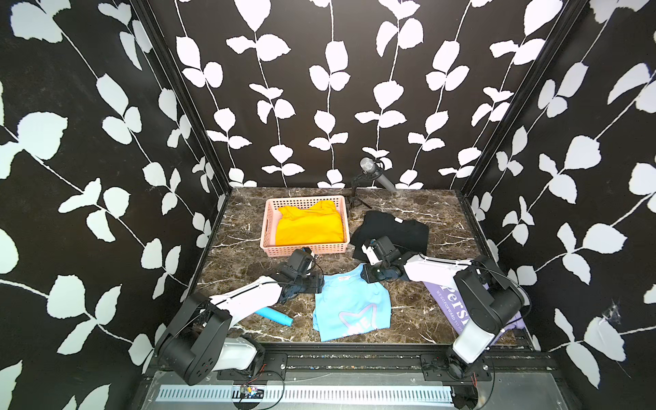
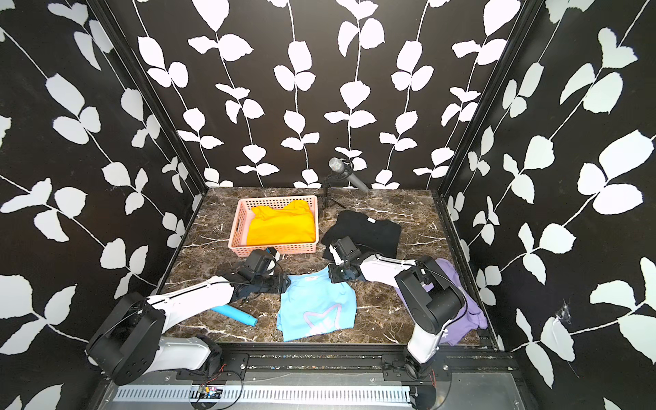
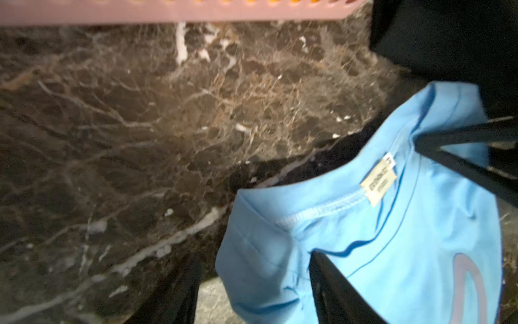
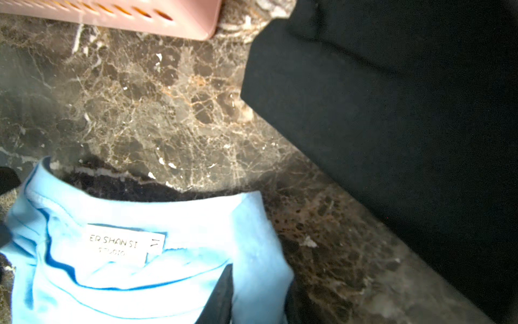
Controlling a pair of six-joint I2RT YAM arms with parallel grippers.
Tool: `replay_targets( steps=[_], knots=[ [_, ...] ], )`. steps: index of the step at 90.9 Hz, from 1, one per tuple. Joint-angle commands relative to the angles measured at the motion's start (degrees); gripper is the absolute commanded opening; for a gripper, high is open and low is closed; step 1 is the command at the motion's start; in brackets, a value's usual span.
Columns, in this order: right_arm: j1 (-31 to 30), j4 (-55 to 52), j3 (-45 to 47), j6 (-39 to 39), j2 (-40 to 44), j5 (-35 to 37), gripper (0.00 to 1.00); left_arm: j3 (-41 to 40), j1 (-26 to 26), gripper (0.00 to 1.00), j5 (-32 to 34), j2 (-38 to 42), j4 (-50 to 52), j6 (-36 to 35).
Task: Put the folded t-shirts into the basket
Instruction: Pick up the T-shirt from the center of the board.
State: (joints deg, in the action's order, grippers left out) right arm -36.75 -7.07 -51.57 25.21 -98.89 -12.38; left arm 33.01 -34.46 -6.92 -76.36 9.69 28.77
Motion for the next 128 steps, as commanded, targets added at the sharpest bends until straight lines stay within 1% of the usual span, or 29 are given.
replay_targets(
  steps=[1, 5, 13, 23, 32, 40, 46, 51, 54, 56, 66, 82, 92, 100, 113, 128],
  knots=[
    [-0.2, -1.1, 0.7, 0.5, -0.2, 1.5, 0.27, -1.6, -0.9, 0.65, -1.4, -0.6, 0.1, 1.0],
    [-0.2, -1.0, 0.7, 0.6, -0.2, 1.4, 0.27, -1.6, -1.0, 0.64, -2.6, -1.6, -1.2, 1.6],
    [-0.2, -0.9, 0.8, 0.8, -0.2, 1.5, 0.27, -1.5, -1.6, 0.60, -3.8, -4.0, -4.1, 2.5],
    [-0.2, 0.5, 1.5, 1.6, -0.2, 1.2, 0.25, -1.2, -1.7, 0.47, -6.0, -7.5, -9.1, 4.0],
    [-0.2, 1.9, 2.3, 2.4, -0.1, 0.9, 0.23, -0.8, -1.8, 0.34, -7.6, -10.5, -13.1, 5.3],
    [-0.2, 3.2, 3.2, 2.9, 0.6, 1.1, 0.20, -1.1, -1.8, 0.20, -7.5, -11.5, -15.7, 6.0],
    [-0.2, 4.2, 3.8, 2.9, 1.3, 1.8, 0.15, -1.3, -1.8, 0.09, -6.2, -11.0, -16.6, 6.0],
    [-0.1, 4.9, 4.1, 2.7, 2.1, 2.8, 0.07, -1.5, -1.8, 0.00, -4.6, -10.2, -17.1, 5.8],
    [-0.2, 5.1, 4.5, 2.4, 2.7, 3.4, 0.02, -1.5, -1.8, 0.00, -3.7, -9.2, -17.0, 5.5],
    [-0.1, 5.3, 4.6, 2.2, 3.2, 3.8, 0.00, -1.5, -1.8, 0.00, -2.8, -8.6, -17.0, 5.2],
    [-0.1, 7.1, 5.6, 1.1, 6.4, 4.9, 0.00, -0.7, -1.7, 0.00, -1.1, -4.8, -16.1, 2.3],
    [-0.2, 13.9, 7.9, 2.3, 14.4, 2.6, 0.00, 1.7, -1.8, 0.00, -1.7, 1.4, -13.2, -2.2],
    [-0.8, 15.5, 7.4, 2.7, 18.6, 2.1, 0.00, 4.1, -1.8, 0.00, -0.5, 5.8, -9.2, -4.6],
    [-2.1, 15.2, 5.6, 2.4, 21.0, 2.5, 0.00, 6.7, -1.8, 0.00, 1.2, 8.9, -5.0, -6.5],
    [-4.3, 13.4, 0.4, 1.6, 22.4, 3.7, 0.00, 12.5, -1.4, 0.00, 4.8, 13.0, 2.7, -9.8],
    [-5.4, 12.4, -5.9, 1.6, 21.3, 3.8, 0.00, 19.1, 2.0, 0.00, 7.4, 14.8, 10.7, -13.0]
  ],
)
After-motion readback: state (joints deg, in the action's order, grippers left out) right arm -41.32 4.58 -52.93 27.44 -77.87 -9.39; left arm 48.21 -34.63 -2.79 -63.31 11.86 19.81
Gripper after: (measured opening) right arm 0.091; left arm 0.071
